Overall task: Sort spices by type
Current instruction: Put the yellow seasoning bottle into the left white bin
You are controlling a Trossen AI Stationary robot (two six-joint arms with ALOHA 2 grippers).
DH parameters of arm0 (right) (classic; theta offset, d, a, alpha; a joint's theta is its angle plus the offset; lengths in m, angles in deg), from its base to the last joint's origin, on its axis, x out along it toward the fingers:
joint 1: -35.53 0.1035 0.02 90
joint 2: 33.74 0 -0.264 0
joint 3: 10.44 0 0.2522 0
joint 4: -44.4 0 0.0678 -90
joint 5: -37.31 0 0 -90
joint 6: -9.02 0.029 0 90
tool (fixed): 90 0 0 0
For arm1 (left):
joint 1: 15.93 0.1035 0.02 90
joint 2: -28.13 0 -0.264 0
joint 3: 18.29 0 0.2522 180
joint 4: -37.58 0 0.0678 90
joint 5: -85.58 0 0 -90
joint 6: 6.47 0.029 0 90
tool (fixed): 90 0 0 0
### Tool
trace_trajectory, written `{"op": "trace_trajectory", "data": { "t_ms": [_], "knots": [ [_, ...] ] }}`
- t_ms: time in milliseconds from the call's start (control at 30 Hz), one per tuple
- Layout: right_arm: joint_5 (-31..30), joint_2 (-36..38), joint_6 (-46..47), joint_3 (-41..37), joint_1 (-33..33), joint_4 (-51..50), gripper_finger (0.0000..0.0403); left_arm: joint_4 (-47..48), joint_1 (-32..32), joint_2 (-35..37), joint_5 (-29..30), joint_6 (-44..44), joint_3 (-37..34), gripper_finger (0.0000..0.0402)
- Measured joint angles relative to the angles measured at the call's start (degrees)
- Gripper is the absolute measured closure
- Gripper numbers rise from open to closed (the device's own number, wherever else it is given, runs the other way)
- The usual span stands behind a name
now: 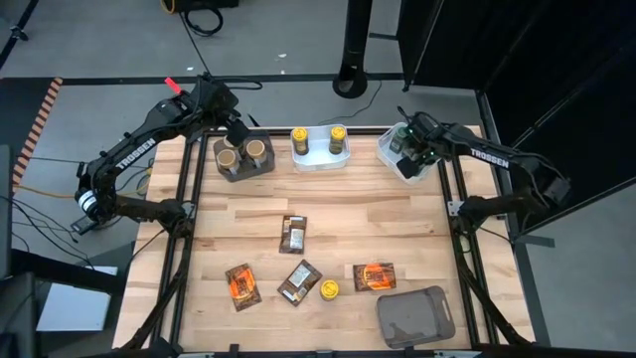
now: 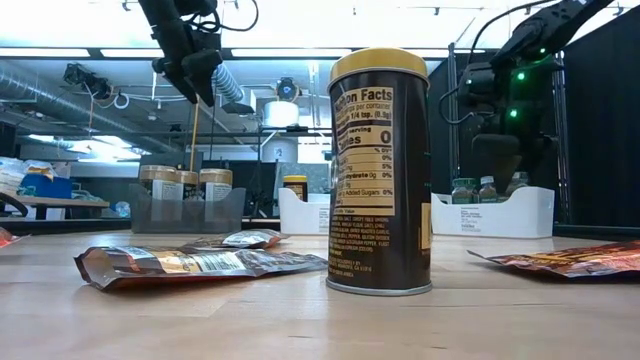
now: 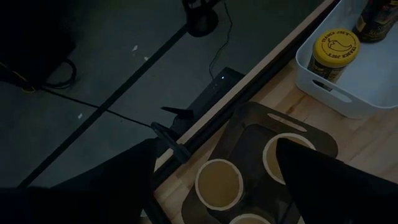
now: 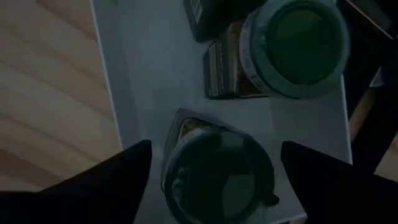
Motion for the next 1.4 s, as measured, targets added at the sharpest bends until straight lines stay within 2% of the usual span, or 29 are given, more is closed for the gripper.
{"op": "trace_trajectory", "data": {
  "t_ms": [167, 367, 433, 500, 567, 633, 767, 867, 933, 1100, 1233, 1400],
  "knots": [
    [0.3, 3.1, 0.2, 0.8, 0.1, -2.0, 0.0040, -0.4, 0.0, 0.0, 0.0, 0.0, 0.0, 0.0065],
    [0.4, 7.3, -1.0, 8.4, 0.2, -7.6, 0.0070, -1.1, 0.0, 0.0, 0.0, 0.0, 0.0, 0.0065],
    [4.1, 8.8, -1.0, 12.1, 1.1, -8.2, 0.0076, -1.5, 0.0, 0.0, 0.0, 0.0, 0.0, 0.0065],
    [10.9, 10.1, -0.9, 15.7, 3.6, -7.3, 0.0078, -1.5, 0.0, 0.0, 0.0, 0.0, 0.0, 0.0065],
    [15.8, 10.3, -0.2, 18.6, 8.5, -6.2, 0.0081, -1.5, 0.0, 0.0, 0.0, -0.1, 0.0, 0.0065],
    [17.3, 9.7, 1.1, 20.5, 15.6, -5.6, 0.0084, -1.6, 0.0, 0.0, 0.0, -0.1, 0.0, 0.0065],
    [17.4, 5.8, 5.0, 21.5, 32.8, -0.3, 0.0090, -1.6, 0.0, 0.0, 0.0, -0.1, 0.0, 0.0065],
    [16.4, 0.8, 7.0, 21.4, 44.6, 8.6, 0.0094, -1.6, 0.0, 0.0, 0.0, -0.1, 0.0, 0.0065],
    [16.3, -2.6, 7.2, 21.4, 50.2, 15.3, 0.0096, -1.5, 0.0, 0.0, 0.0, -0.1, 0.0, 0.0065],
    [15.8, -10.5, 6.7, 21.4, 58.4, 28.1, 0.0094, -1.5, 0.0, 0.0, 0.0, -1.0, 0.0, 0.0065],
    [14.7, -15.5, 5.6, 21.4, 62.7, 30.7, 0.0079, -1.3, 0.0, 0.0, 0.0, -1.0, 0.0, 0.0065],
    [14.8, -20.9, 8.6, 21.4, 66.6, 33.6, 0.0049, -0.8, 0.0, 0.0, 0.0, -1.0, 0.0, 0.0065]
  ]
}}
